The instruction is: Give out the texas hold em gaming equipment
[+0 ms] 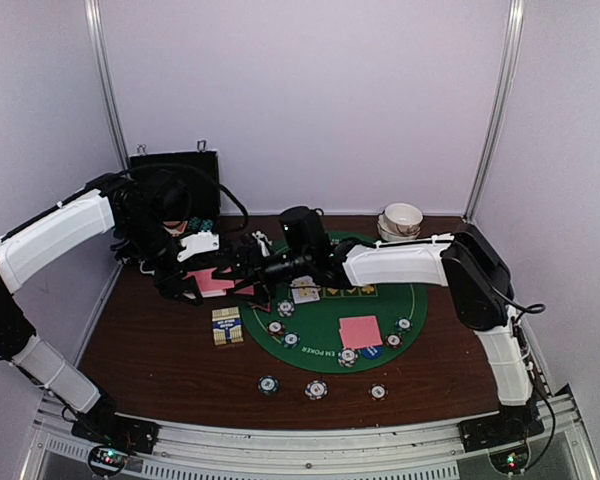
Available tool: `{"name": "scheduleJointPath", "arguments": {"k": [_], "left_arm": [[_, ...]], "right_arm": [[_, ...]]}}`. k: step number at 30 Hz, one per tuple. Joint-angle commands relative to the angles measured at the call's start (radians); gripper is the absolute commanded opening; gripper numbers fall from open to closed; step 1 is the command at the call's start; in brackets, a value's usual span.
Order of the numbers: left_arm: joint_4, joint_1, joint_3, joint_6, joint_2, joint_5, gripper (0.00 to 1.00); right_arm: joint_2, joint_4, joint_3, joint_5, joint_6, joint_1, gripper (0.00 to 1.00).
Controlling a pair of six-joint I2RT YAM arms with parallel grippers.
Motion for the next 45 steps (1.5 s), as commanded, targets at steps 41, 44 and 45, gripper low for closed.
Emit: {"name": "scheduleJointPath", "arguments": {"k": [41,44,45], "left_arm": [[0.013,0.002,0.037,0.002,-0.012,-0.012,0.0],[0.014,0.002,0.039,0.002,-0.013,-0.009,0.0],[0.013,0.002,0.04,0.002,-0.014,-0.009,0.0]], "right_arm": [[-0.14,0.215,-0.107,-0.064,0.187,0.012,0.27],[-0.134,0.156,-0.086,-0.07,0.152,0.015,0.28],[-0.134,0.147,-0.084,-0.069,0.144,0.016,0.28]]}}
